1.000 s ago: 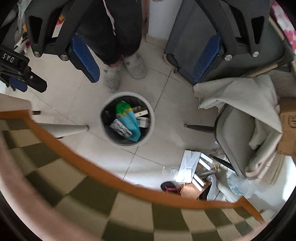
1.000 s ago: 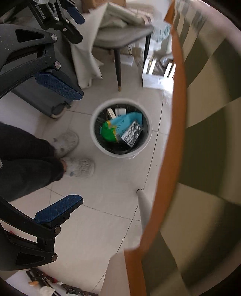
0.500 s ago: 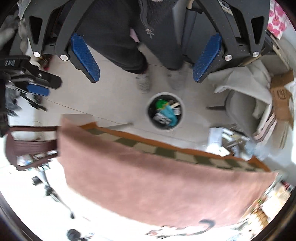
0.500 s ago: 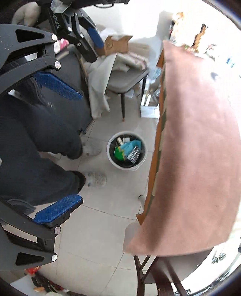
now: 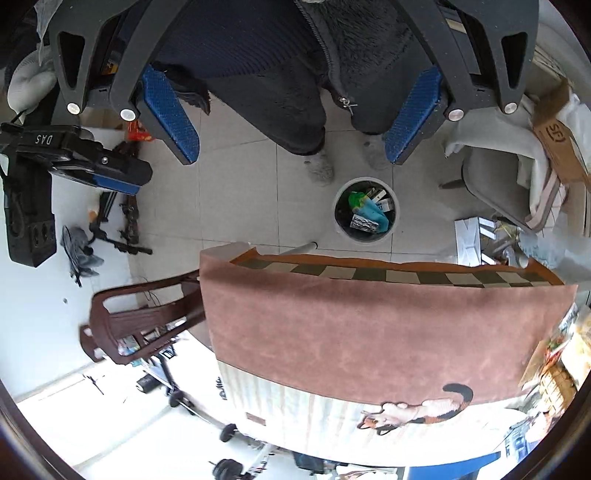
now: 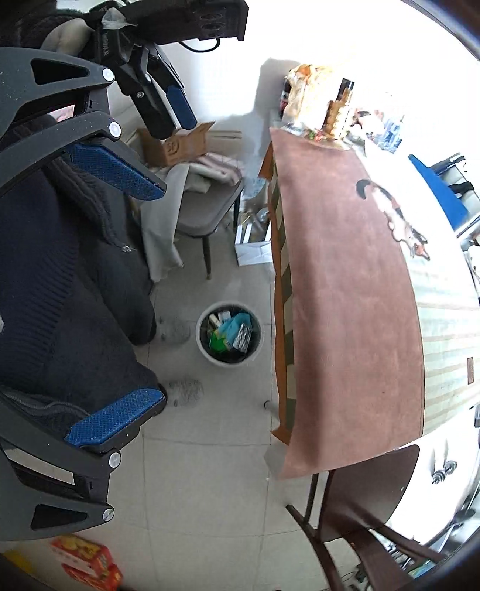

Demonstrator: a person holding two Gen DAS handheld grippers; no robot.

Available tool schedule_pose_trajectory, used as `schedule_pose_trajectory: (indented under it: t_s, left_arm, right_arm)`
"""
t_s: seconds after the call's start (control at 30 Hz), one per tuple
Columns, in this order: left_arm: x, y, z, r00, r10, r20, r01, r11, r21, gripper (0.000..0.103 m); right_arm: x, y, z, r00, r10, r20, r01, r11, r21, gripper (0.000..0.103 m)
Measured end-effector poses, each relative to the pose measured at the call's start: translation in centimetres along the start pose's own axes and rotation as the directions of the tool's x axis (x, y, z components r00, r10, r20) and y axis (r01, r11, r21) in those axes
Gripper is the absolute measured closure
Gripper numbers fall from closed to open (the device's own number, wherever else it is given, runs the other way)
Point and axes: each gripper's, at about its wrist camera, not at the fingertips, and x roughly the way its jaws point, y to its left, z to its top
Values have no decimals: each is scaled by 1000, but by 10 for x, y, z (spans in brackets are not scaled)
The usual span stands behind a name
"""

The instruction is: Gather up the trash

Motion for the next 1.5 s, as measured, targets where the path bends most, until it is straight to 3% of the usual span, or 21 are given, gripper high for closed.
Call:
schedule_pose_trajectory:
  t_s: [0.2,0.43,1.5]
  left_arm:
    - [-25,9,-8,999,-38,-2,38,999,24,0]
    - [-34,18,-12,998,-64,10,64,998,-13,0]
    - [-36,15,-32,999,-39,17,39,999,-20,0]
  right_arm:
    - [-4,35,-26,1000,7,22,-8,999,38,0]
    - [-4,54,-35,1000,4,11,-4,1000,22,0]
    - [6,43,-46,997,74,-28,-74,997,2,0]
